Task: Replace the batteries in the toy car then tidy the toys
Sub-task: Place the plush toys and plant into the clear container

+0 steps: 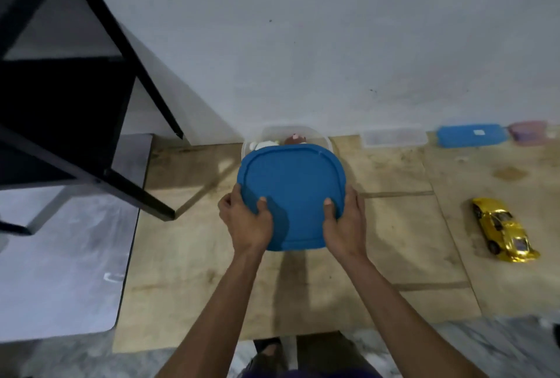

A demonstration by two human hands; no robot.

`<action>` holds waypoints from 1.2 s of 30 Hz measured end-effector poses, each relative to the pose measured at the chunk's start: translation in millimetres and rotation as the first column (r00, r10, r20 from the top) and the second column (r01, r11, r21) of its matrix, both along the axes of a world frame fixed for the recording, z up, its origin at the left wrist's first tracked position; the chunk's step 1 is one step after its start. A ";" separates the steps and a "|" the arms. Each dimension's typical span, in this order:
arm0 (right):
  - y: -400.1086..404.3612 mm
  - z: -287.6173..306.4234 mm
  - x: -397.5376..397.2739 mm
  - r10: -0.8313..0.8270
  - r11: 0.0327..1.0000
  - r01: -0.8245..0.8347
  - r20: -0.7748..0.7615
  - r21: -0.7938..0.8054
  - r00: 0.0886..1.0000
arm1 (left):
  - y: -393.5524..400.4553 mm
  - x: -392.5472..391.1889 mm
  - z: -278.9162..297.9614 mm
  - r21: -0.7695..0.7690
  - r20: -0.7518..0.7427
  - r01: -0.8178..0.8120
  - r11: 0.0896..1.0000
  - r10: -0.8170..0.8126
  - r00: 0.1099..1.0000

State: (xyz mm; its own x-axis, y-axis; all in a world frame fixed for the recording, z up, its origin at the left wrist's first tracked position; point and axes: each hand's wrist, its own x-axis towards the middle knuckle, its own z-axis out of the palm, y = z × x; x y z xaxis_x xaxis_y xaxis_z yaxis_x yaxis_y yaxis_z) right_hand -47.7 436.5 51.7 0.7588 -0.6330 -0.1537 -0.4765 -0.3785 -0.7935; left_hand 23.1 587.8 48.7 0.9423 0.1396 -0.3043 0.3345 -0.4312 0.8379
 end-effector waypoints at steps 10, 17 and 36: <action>-33.2 -45.6 77.6 0.104 0.995 -0.103 -0.106 0.012 0.989 | -34.3 68.1 -29.9 0.117 -0.046 -0.005 0.993 0.011 0.999; -35.8 -56.0 87.5 0.124 0.992 -0.127 -0.129 -0.020 0.984 | -42.9 78.1 -43.8 0.222 -0.010 0.068 0.973 -0.068 0.998; -62.1 -76.9 119.5 0.333 0.871 -0.393 -0.235 -0.294 0.913 | -41.2 91.3 -51.0 0.525 -0.032 0.334 0.782 -0.375 0.927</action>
State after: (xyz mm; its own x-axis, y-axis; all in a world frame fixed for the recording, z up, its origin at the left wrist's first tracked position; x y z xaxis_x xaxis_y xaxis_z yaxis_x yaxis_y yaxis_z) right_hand 71.8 374.4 -25.3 0.9254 -0.3542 -0.1349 -0.3712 -0.7748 -0.5117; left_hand 114.4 546.5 -2.3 0.9721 -0.0924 -0.2156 0.0217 -0.8796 0.4753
